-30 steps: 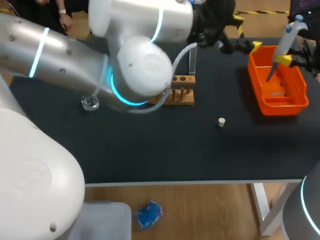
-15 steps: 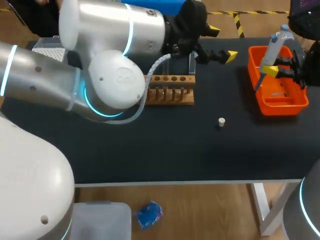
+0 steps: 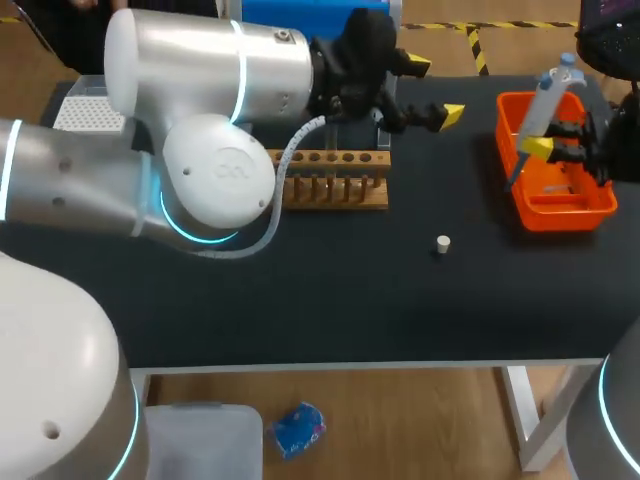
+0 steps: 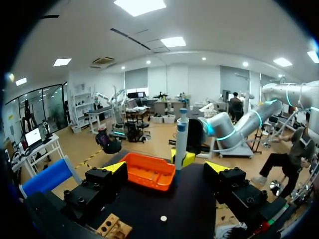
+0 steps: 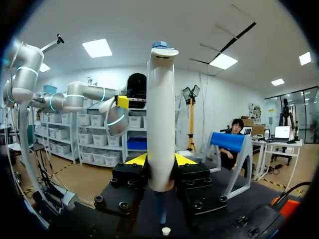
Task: Invert the test tube, pick up the pipette, mount the tip to pipette, aspirate from beaker and dispense into the tube, eject the tip, return the pipette, and cap with the stopper.
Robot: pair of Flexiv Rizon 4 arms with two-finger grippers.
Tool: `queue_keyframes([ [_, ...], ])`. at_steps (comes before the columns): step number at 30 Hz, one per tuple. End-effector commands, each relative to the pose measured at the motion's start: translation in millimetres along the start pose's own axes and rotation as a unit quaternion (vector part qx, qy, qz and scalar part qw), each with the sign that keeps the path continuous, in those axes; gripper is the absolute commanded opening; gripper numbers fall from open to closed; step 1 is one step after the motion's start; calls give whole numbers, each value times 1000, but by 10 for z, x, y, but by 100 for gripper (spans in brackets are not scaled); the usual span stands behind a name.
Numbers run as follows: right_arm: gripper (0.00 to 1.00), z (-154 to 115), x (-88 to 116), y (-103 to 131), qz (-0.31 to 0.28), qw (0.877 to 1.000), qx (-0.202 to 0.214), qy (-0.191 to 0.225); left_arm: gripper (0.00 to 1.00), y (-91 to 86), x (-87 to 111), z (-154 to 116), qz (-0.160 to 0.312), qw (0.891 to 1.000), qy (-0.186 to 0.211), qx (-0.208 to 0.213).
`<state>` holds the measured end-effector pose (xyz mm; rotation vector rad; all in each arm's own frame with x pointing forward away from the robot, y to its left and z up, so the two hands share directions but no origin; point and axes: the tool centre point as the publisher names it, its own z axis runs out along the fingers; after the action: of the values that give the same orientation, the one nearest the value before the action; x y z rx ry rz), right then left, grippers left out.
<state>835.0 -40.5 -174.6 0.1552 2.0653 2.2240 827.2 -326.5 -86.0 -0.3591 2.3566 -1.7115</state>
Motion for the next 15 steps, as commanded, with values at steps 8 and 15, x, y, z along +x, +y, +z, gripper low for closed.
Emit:
queue_keyframes([
  [8, 0, 396, 159, -299, 20, 999, -5, 24, 100, 349, -30, -221, -9, 987, 12, 160],
  [15, 0, 644, 204, -354, 23, 999, 5, 44, 100, 480, -55, -238, -4, 983, 16, 184],
])
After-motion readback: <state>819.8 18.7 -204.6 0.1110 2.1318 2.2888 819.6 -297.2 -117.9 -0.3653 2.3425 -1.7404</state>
